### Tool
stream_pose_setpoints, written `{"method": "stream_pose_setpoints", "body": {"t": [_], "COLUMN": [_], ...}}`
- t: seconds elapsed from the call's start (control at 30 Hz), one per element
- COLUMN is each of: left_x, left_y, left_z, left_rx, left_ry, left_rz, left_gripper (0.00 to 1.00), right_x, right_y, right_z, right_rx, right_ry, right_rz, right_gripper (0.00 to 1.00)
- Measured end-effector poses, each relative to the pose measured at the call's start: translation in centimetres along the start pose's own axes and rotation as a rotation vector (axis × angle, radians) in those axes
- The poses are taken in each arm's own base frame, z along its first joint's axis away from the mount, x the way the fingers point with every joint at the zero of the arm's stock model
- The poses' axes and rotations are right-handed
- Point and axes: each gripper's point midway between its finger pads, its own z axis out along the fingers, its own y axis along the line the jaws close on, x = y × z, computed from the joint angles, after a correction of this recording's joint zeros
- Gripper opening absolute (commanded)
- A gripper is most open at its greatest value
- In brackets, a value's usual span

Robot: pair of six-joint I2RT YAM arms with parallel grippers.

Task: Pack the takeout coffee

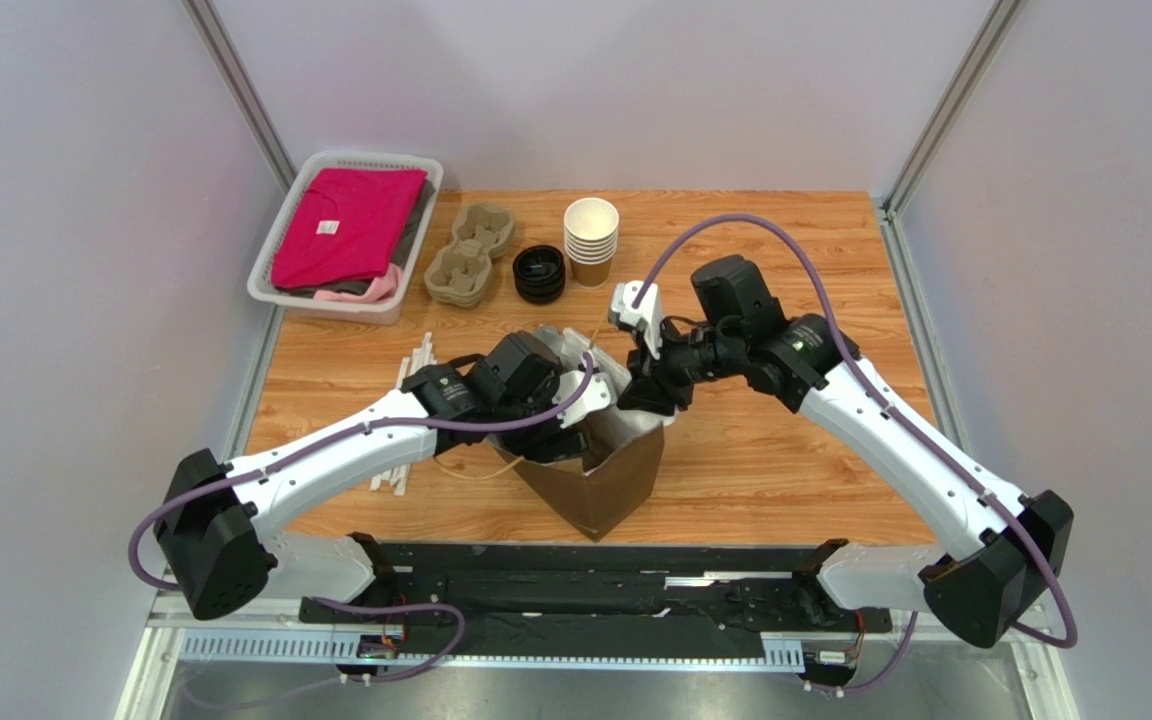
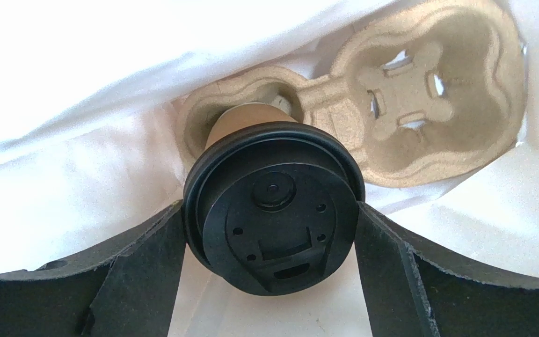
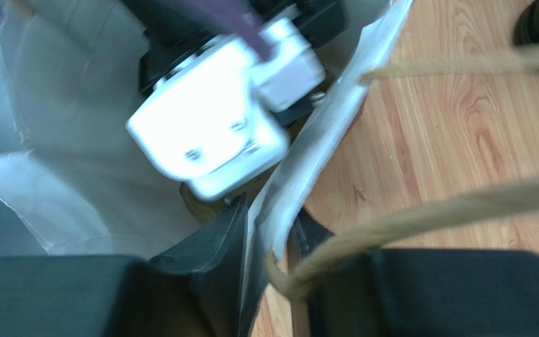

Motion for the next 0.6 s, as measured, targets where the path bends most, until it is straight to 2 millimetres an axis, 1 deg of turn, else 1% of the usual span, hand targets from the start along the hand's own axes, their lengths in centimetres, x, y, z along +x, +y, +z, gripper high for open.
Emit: {"method": "stream_pose_setpoints", "body": {"t": [0.03,0.07,0.1,0.13,0.17,0.23,0.27,0.37,0.47,0.6], "left_x": [0.0,0.1,0.2,0.3,0.4,0.6,0.7,0.6,0.2,-1.0], "left_y": [0.0,-0.1,-0.2,-0.2,-0.2,-0.2,-0.1,0.4,1.0,2.1], "left_z": [-0.1,-0.2,-0.3,-0.3,-0.2,0.0,0.0,-0.2,-0.9,-2.5], "left_rx": [-0.002,-0.002,-0.002,-0.004,-0.006,-0.012,-0.019,-0.055,-0.101,-0.186], "left_ry": [-0.001,-0.001,-0.001,-0.001,-0.001,-0.004,-0.007,-0.026,-0.063,-0.167], "left_rz": [0.004,0.007,0.008,0.008,0.01,0.013,0.014,0.014,0.012,0.011], "left_gripper": [0.17,0.17,0.17,0.17,0.17,0.17,0.17,0.17,0.17,0.17], "right_x": [-0.2,-0.4,-0.5,-0.5,-0.5,-0.6,-0.5,-0.5,-1.0,-2.7], "right_y": [-0.2,-0.6,-0.8,-0.9,-1.0,-1.0,-1.0,-1.0,-1.4,-1.6], "right_z": [0.1,0.2,0.2,0.2,0.2,0.2,0.2,0.4,0.3,-0.7], "right_rx": [0.009,0.022,0.034,0.042,0.05,0.057,0.058,0.064,0.083,0.126], "right_ry": [0.001,0.001,0.005,0.006,0.004,0.003,0.005,0.009,-0.002,-0.066], "right_rz": [0.022,0.037,0.052,0.066,0.079,0.093,0.103,0.127,0.12,0.064], "right_gripper": [0.58,0.58,0.56,0.5,0.32,0.06,0.0,0.0,0.0,0.0]}}
